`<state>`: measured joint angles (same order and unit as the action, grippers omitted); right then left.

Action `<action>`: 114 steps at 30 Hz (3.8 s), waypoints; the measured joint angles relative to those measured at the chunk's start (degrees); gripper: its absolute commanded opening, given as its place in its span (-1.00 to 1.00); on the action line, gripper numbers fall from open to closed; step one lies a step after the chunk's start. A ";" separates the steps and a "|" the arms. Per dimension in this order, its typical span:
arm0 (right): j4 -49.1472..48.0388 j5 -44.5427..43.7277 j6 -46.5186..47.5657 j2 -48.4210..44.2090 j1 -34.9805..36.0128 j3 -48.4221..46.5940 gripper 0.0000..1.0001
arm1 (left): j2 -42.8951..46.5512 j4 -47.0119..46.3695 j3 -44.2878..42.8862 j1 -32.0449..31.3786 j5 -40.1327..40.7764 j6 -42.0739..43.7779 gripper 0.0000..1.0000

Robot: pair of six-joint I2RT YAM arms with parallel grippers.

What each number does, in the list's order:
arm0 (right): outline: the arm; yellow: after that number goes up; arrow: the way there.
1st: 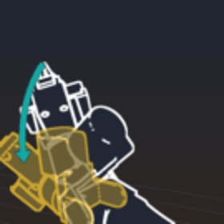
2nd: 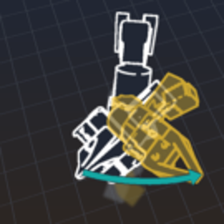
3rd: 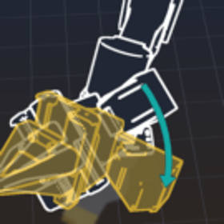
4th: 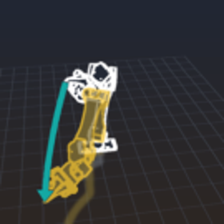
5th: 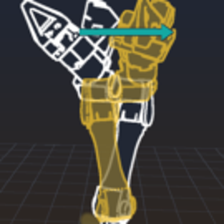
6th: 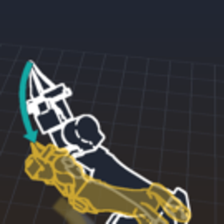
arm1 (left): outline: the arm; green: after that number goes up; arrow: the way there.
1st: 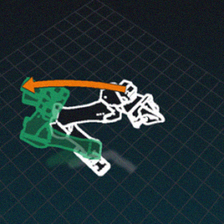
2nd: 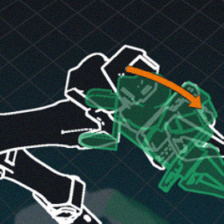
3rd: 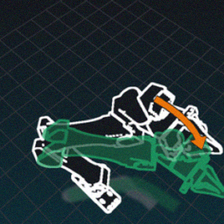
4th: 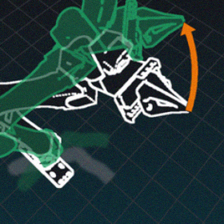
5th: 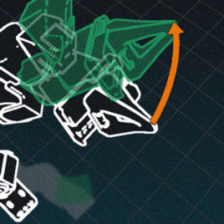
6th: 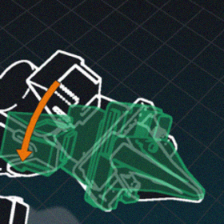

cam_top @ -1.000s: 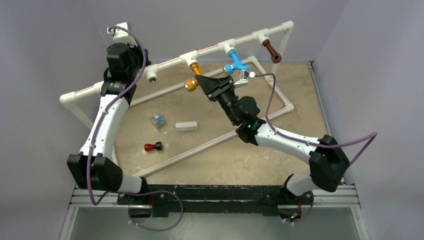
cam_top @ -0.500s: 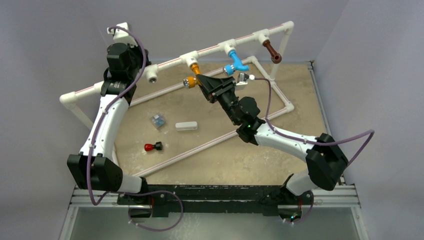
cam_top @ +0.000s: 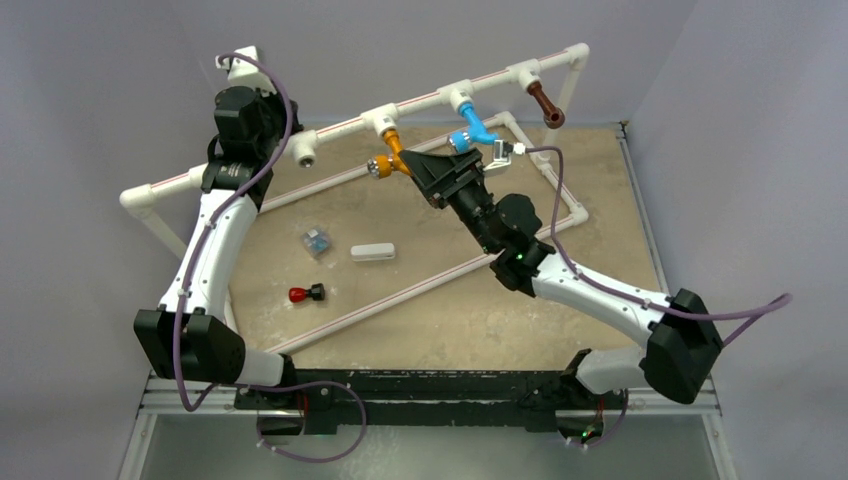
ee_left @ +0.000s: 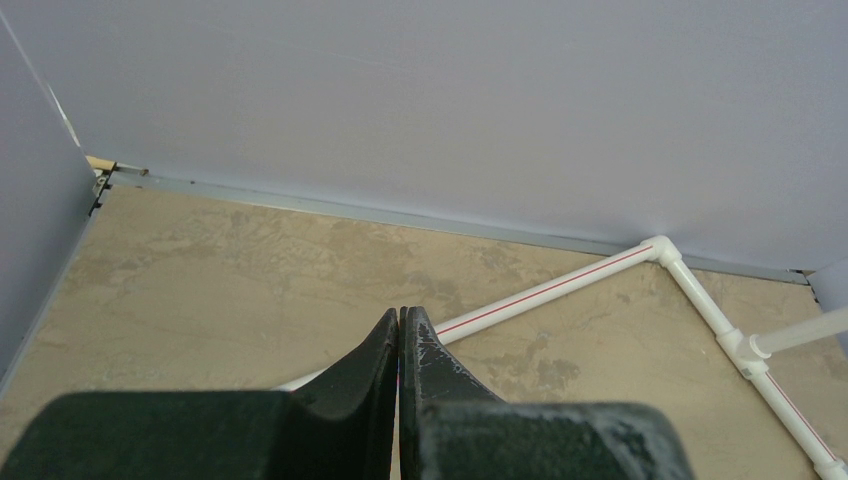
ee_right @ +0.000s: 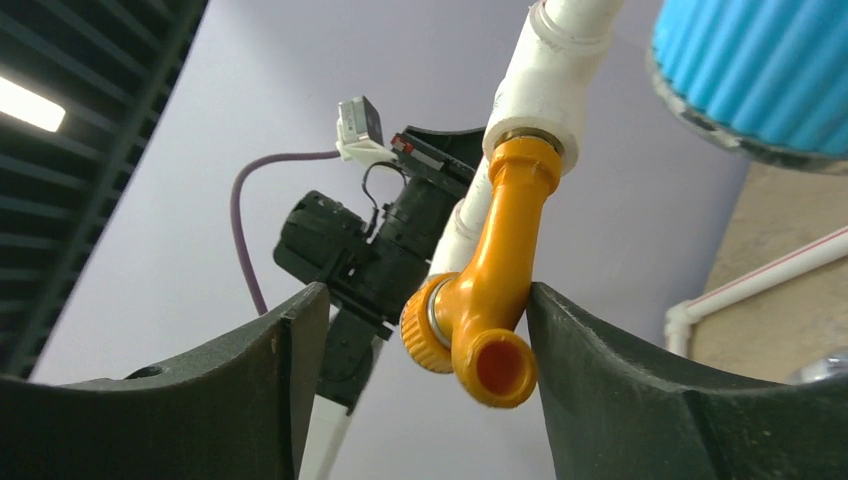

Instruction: Install the water faucets

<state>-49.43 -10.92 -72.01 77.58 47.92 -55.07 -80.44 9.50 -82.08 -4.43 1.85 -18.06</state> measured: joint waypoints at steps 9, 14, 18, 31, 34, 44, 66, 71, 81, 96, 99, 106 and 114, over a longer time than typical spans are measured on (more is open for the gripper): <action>7.15 -2.54 11.89 -7.65 -0.09 1.20 0.48 | -0.02 0.04 0.00 -0.09 -0.15 -0.02 -1.00; 8.59 -3.10 22.25 -11.54 -0.11 -0.72 0.46 | -0.02 0.04 0.00 -0.09 -0.13 -0.02 -1.00; 12.70 -3.02 34.51 -12.00 -0.11 -6.19 0.43 | -0.02 0.02 0.00 -0.09 -0.13 -0.02 -1.00; 28.41 4.81 83.45 -12.22 2.54 -12.04 0.50 | -0.04 0.02 0.00 -0.09 -0.13 -0.02 -1.00; 30.67 2.38 96.59 -11.85 8.39 -11.06 0.53 | -0.04 0.04 0.00 -0.09 -0.13 -0.02 -1.00; 21.90 -12.70 132.30 -7.67 15.54 -1.18 0.55 | -0.04 0.04 0.00 -0.09 -0.13 -0.02 -1.00; 4.74 -16.55 150.97 7.39 15.47 -8.94 0.29 | -0.07 0.02 0.00 -0.09 -0.07 0.00 -1.00; 4.61 -16.83 150.90 9.55 15.21 -10.58 -0.35 | -0.22 -0.13 -0.11 -0.04 0.11 0.02 -1.00; 3.80 -18.43 147.80 10.95 14.97 -11.58 -1.00 | -0.63 -0.90 -0.24 0.26 0.22 0.04 -1.00; 1.81 -21.55 118.81 10.71 14.21 -13.11 -1.00 | -0.74 -1.07 -0.26 0.28 0.07 0.02 -1.00; 3.04 -21.16 110.38 9.77 13.07 -13.42 -1.00 | -0.87 -1.25 -0.33 0.31 0.02 0.04 -1.00; 8.96 -15.45 87.84 6.40 8.81 -13.44 -1.00 | -1.09 -1.60 -0.33 0.31 -0.13 0.00 -1.00; 11.87 -12.26 63.41 3.63 5.64 -11.87 -1.00 | -1.07 -1.51 -0.44 0.31 -0.20 -0.22 -1.00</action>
<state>-37.56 -23.18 -8.60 81.21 53.56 -66.94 -81.52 7.99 -82.52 -4.12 1.65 -18.28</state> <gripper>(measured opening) 0.289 0.002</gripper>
